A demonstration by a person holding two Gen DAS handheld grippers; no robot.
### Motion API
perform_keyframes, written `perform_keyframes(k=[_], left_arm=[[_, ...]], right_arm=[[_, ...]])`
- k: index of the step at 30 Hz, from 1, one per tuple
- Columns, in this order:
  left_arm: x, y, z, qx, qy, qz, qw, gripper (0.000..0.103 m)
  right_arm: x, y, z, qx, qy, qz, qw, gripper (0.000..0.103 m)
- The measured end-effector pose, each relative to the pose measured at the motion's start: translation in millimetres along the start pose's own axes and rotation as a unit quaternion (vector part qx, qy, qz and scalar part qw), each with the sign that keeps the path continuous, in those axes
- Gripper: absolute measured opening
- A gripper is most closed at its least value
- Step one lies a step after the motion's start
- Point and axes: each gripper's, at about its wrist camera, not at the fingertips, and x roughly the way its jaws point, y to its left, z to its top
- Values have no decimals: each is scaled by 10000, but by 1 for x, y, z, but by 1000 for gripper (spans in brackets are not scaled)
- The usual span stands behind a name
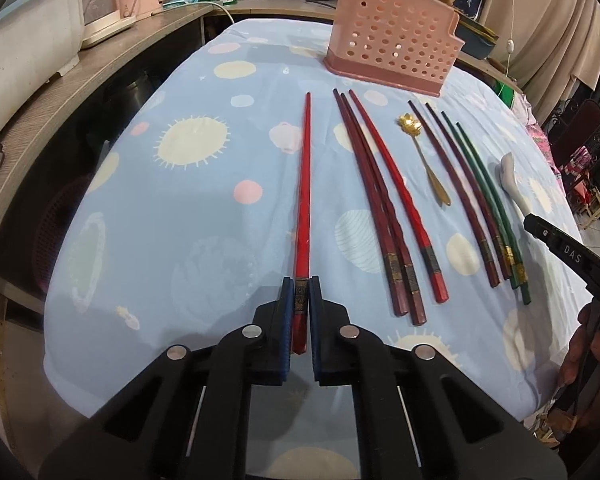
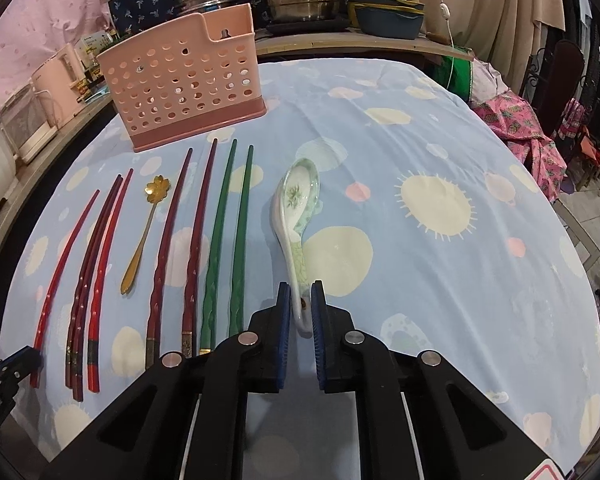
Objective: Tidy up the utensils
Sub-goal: 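Grasp the single red chopstick with the left tool while the right tool grasps the white ceramic spoon, then lift the red chopstick with the left tool while the right tool lifts the spoon toward the pink basket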
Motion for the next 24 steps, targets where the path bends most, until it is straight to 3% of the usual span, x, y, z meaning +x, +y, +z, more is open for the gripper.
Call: perform_keyframes(k=[9, 24], left_arm=[[-50, 5, 24, -195, -598, -221, 9978, 7], [-101, -1, 116, -201, -1629, -252, 9861, 7]], right_arm=[[-45, -4, 17, 141, -374, 226, 9989, 6], [-72, -2, 66, 177, -807, 480, 9954, 1]])
